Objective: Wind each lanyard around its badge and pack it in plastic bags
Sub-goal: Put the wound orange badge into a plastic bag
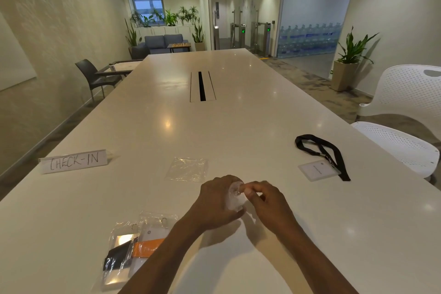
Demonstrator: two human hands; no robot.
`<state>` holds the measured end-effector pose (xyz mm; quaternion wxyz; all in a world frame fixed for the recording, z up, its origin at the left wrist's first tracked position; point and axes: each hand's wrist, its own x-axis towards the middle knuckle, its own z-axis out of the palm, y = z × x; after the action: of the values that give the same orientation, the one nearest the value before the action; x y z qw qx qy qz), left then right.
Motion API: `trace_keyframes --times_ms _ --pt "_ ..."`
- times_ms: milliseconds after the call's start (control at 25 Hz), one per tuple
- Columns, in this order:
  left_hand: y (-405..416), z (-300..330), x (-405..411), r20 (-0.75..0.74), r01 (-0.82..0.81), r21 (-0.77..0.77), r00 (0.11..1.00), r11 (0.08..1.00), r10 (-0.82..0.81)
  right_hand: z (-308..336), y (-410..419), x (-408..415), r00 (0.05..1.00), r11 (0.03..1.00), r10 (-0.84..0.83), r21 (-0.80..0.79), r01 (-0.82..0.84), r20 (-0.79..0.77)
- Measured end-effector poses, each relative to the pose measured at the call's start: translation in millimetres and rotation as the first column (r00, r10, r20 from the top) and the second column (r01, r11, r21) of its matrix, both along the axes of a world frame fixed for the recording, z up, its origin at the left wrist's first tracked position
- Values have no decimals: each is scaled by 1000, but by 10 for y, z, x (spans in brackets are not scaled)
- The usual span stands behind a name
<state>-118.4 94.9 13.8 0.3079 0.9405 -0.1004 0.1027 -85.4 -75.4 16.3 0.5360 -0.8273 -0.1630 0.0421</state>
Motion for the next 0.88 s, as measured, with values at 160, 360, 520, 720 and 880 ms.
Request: trace_keyframes --times_ms 160,360,520,720,880 --pt "102 115 5 -169 92 -313 974 945 -151 78 -118 56 959 968 231 -139 -209 165" --pt "129 135 -24 -208 64 -638 945 768 -251 96 -82 102 931 980 188 -127 -155 313" --pt "77 -19 -81 -176 -51 -726 978 686 -113 80 2 71 951 996 86 -30 -81 297" --pt "59 -103 -125 -132 -146 -737 989 660 72 96 71 49 971 994 -28 113 1 239" --pt "53 -44 -131 -93 -144 -749 989 647 113 135 104 62 986 982 -73 181 45 152"
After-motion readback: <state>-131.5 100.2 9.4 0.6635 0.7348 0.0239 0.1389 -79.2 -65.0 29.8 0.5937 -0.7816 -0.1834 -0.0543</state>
